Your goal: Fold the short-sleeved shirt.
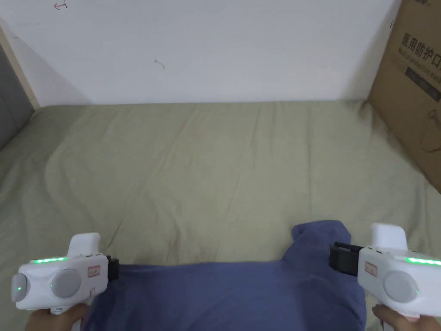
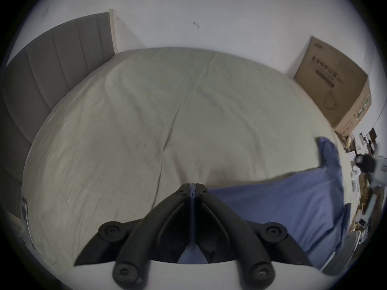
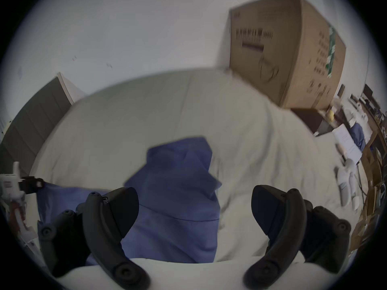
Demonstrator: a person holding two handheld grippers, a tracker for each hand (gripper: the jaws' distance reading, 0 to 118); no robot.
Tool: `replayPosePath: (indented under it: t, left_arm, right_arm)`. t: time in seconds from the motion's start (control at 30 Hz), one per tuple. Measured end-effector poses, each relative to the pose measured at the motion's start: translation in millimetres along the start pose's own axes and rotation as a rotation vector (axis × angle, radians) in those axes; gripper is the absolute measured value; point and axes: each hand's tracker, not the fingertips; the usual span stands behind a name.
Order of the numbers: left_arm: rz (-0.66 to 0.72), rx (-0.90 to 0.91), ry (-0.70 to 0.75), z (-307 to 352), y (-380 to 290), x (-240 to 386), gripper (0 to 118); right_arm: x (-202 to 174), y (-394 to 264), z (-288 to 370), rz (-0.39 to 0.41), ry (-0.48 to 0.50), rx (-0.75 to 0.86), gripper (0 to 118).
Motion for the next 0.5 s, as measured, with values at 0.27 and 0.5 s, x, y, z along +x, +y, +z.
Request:
replayPosePath:
  t: [0.27, 0.5]
  left_arm:
    - [-0.002, 0.044, -0.050, 35.2, -2.0, -1.9, 2]
    - [0.028, 0.024, -0.054, 37.5, -12.1, -4.2, 2]
  right_arm:
    - [-2.4, -12.9, -78.3, 0.047, -0.053, -0.229, 71]
    - [-3.9, -11.6, -22.8, 0.030, 0.007, -0.048, 0]
